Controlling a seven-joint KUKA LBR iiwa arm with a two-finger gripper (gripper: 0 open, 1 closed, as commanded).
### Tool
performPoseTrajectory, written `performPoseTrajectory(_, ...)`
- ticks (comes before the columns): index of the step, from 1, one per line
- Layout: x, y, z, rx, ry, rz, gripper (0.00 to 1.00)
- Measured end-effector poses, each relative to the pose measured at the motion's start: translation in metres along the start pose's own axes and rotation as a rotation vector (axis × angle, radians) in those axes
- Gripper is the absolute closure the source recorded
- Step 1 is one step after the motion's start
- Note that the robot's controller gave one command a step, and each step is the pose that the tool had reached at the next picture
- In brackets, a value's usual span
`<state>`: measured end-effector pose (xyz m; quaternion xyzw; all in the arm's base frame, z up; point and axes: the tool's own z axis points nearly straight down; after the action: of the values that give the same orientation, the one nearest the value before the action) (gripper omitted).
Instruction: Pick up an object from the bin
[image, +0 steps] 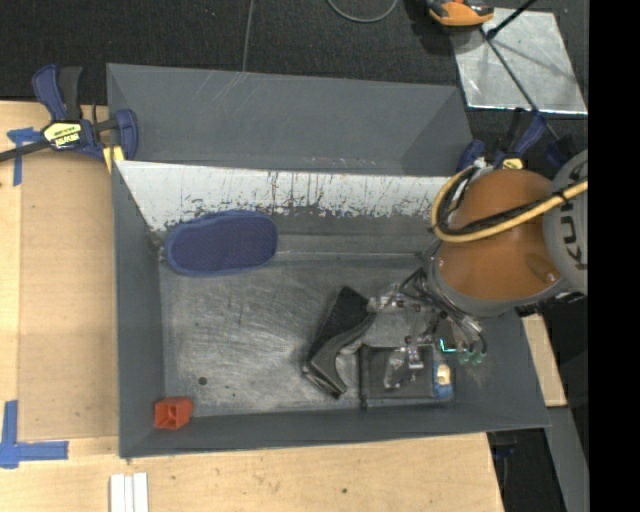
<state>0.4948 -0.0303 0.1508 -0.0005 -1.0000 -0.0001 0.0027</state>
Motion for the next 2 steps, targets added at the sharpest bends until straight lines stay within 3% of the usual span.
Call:
performPoseTrajectory(1, -0.006, 0.021, 0.035, -0.003, -0.055, 0.150, 0.00)
performPoseTrajectory(2, -0.002, 0.040, 0.055, -0.001, -0.014, 0.059, 0.00)
